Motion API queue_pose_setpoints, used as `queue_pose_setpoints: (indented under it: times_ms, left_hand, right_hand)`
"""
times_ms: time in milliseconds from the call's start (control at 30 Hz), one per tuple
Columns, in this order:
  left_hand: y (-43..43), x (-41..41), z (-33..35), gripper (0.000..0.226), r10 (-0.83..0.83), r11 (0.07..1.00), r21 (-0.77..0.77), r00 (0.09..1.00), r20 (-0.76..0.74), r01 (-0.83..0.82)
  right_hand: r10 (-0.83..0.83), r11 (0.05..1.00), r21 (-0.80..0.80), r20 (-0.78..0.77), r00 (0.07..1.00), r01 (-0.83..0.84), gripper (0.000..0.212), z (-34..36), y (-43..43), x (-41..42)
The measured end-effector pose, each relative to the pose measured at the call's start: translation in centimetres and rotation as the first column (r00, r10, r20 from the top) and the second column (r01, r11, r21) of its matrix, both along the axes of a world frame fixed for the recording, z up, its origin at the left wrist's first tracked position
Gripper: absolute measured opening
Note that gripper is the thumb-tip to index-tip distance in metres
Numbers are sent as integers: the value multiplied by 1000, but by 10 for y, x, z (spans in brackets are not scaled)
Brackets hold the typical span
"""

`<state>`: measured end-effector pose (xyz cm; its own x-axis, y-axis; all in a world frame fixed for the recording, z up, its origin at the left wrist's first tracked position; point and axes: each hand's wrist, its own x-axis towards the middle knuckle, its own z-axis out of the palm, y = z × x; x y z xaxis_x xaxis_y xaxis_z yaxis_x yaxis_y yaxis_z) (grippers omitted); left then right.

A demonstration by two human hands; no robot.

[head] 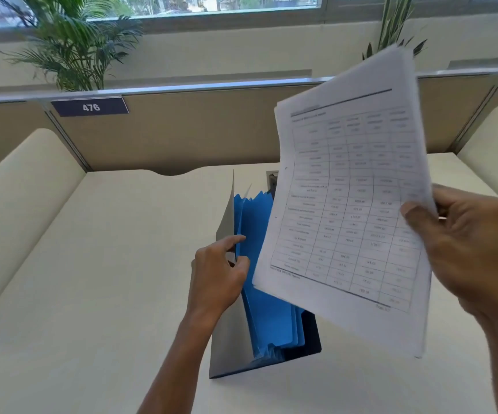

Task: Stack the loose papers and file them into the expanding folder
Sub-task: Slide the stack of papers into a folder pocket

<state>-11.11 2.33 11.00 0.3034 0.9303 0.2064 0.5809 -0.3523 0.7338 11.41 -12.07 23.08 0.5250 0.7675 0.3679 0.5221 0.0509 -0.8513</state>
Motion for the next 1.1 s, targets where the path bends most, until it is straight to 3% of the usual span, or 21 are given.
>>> queue_pose_setpoints:
  times_ms: [100, 267, 500, 700, 1100]
  left_hand:
    - [1, 1, -1, 41, 4, 1000, -10, 1000, 0, -4]
    - [1, 5, -4, 41, -4, 1000, 3, 1000, -6, 4]
    - [0, 9, -7, 40, 56, 997, 47, 998, 12, -57]
    - [0, 8, -8, 40, 117, 992, 46, 992, 46, -119]
    - [-1, 2, -8, 41, 123, 991, 48, 990, 67, -126]
  right_hand:
    - [30, 997, -72, 35, 999, -27, 39, -6, -2, 1]
    - [89, 971, -224, 14, 996, -84, 32, -11, 10, 6]
    - [108, 870, -457, -187, 976, -184, 23, -20, 24, 7]
    - [151, 838, -477, -261, 953, -263, 30, -17, 27, 8]
    - [234, 799, -515, -211, 949, -311, 25, -10, 47, -3]
